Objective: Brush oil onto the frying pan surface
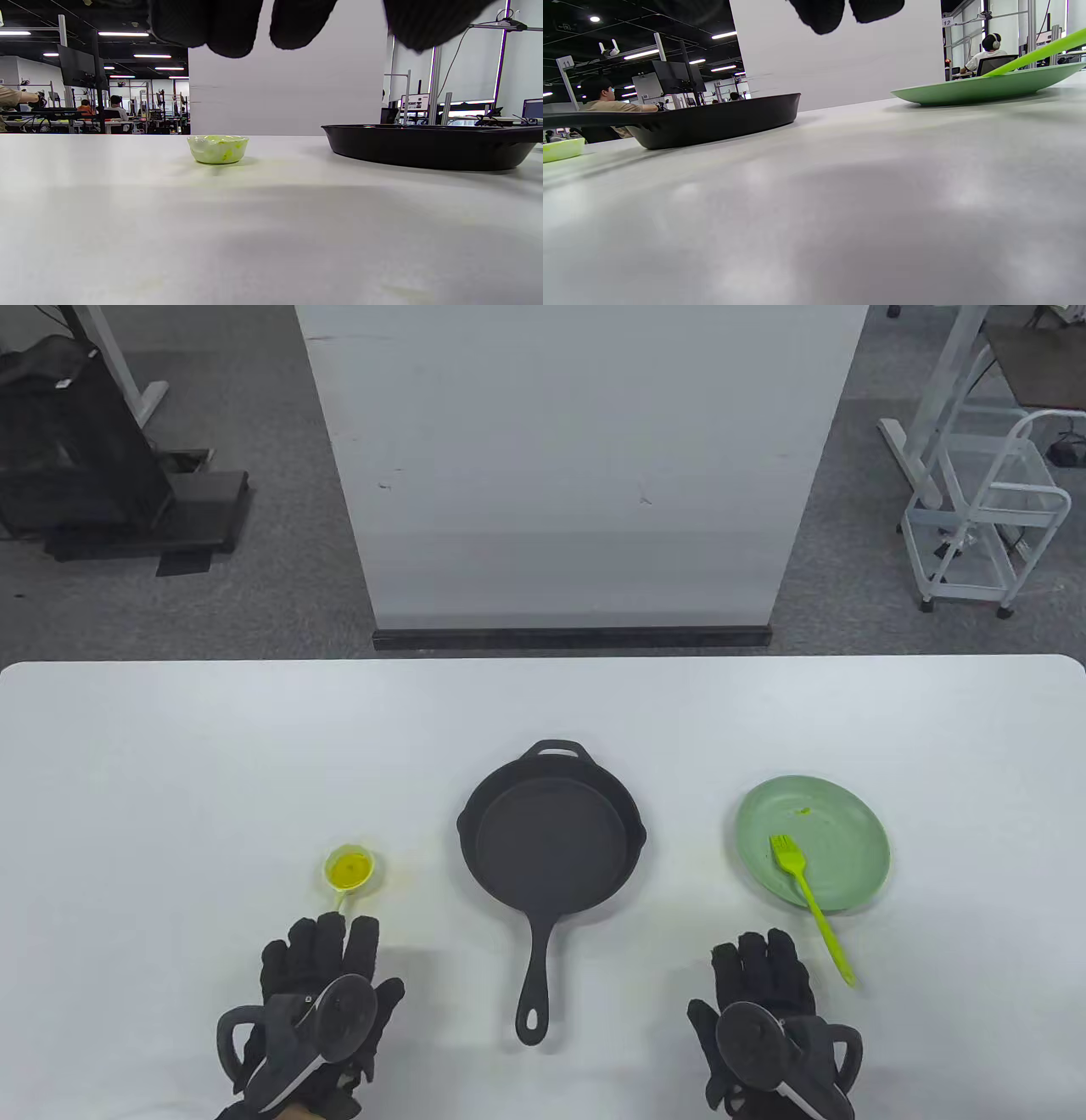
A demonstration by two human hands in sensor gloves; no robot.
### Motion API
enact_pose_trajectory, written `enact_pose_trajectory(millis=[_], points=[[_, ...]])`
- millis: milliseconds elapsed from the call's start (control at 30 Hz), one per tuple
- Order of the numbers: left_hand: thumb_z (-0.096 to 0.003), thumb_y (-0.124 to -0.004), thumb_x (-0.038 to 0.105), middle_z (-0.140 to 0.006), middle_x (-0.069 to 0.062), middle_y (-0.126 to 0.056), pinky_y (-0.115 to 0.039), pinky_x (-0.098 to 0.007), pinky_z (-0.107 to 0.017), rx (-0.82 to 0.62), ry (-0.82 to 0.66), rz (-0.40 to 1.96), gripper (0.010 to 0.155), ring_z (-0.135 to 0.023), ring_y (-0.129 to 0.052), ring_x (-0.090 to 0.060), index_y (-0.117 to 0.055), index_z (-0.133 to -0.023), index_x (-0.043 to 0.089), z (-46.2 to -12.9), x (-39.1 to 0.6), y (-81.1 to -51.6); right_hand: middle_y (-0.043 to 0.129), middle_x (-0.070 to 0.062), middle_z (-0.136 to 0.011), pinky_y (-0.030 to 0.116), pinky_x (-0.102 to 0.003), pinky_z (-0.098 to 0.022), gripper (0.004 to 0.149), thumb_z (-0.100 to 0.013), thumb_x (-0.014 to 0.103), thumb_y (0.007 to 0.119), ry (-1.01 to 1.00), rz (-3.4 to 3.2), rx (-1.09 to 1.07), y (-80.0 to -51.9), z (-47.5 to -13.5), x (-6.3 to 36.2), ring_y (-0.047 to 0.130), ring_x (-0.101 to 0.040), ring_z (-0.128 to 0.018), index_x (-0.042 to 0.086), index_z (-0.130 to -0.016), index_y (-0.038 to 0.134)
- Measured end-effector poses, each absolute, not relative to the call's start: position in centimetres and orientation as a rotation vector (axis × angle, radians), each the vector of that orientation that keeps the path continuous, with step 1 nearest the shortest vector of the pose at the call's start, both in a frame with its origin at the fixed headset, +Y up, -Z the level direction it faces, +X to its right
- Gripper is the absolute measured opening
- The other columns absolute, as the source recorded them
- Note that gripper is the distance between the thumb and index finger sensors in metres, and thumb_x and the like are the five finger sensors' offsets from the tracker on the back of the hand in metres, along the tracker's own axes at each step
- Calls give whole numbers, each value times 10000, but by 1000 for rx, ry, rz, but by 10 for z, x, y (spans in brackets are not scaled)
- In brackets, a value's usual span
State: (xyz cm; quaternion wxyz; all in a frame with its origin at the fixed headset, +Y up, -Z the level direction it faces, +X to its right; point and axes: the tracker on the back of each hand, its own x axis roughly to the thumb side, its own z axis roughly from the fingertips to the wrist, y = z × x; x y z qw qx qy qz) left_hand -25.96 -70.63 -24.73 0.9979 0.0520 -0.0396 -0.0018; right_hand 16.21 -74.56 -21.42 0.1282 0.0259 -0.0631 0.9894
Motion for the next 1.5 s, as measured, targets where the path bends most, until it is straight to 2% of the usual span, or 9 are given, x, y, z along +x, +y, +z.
enact_pose_trajectory(millis=[333, 467, 567, 733, 833, 900, 1133, 1500], points=[[-438, -642, 611, -1138, -104, -475, -385, -651, -755, 91, -84, -2, 730, -1053, -482, -431, -466, -1072, 294, -247, -259, -707, 461, -266, -1054, 414, -624, -664, 703, -417, 498, 673, -160, 2825, 46, -746, -215, 166, 307, -545, -973, 89, -983, 592], [-439, -642, 611, -1139, -104, -476, -383, -653, -754, 74, -88, -4, 730, -1053, -481, -432, -465, -1072, 294, -248, -258, -709, 448, -267, -1060, 408, -634, -665, 707, -417, 497, 678, -160, 2744, -12, -736, -219, 176, 289, -548, -976, 91, -989, 585], [-439, -642, 610, -1138, -104, -475, -385, -654, -753, 71, -84, -9, 729, -1053, -481, -431, -467, -1072, 293, -247, -258, -709, 440, -277, -1060, 428, -644, -658, 709, -423, 497, 678, -68, 2576, -113, -721, -225, 194, 289, -556, -974, 88, -994, 580], [-440, -641, 611, -1140, -105, -472, -382, -656, -754, 59, -86, -2, 729, -1055, -477, -432, -466, -1073, 294, -248, -256, -710, 442, -291, -1057, 482, -629, -644, 714, -433, 491, 685, -66, 2319, -260, -692, -233, 230, 332, -562, -963, 77, -1003, 572], [-439, -641, 610, -1140, -103, -473, -384, -655, -754, 61, -84, 2, 729, -1053, -480, -432, -467, -1072, 294, -247, -257, -709, 451, -292, -1050, 529, -606, -624, 724, -439, 496, 685, -8, 2280, -393, -685, -244, 258, 354, -567, -953, 74, -1012, 551], [-441, -640, 610, -1139, -104, -475, -385, -656, -753, 63, -84, 4, 727, -1054, -480, -431, -466, -1072, 294, -247, -257, -708, 475, -292, -1037, 562, -588, -603, 725, -437, 497, 686, 2, 2266, -480, -688, -250, 272, 388, -567, -938, 71, -1008, 554], [-440, -641, 609, -1139, -105, -476, -387, -656, -752, 56, -93, 3, 727, -1053, -482, -431, -467, -1072, 294, -247, -257, -709, 585, -298, -958, 640, -533, -520, 703, -428, 489, 700, 237, 2317, -762, -724, -270, 305, 527, -563, -849, 55, -972, 603], [-441, -640, 609, -1139, -105, -476, -387, -656, -753, 45, -98, 10, 726, -1052, -484, -432, -467, -1072, 294, -246, -256, -710, 674, -287, -884, 645, -531, -505, 681, -405, 513, 719, 469, 2486, -866, -749, -284, 297, 594, -552, -789, 48, -902, 696]])
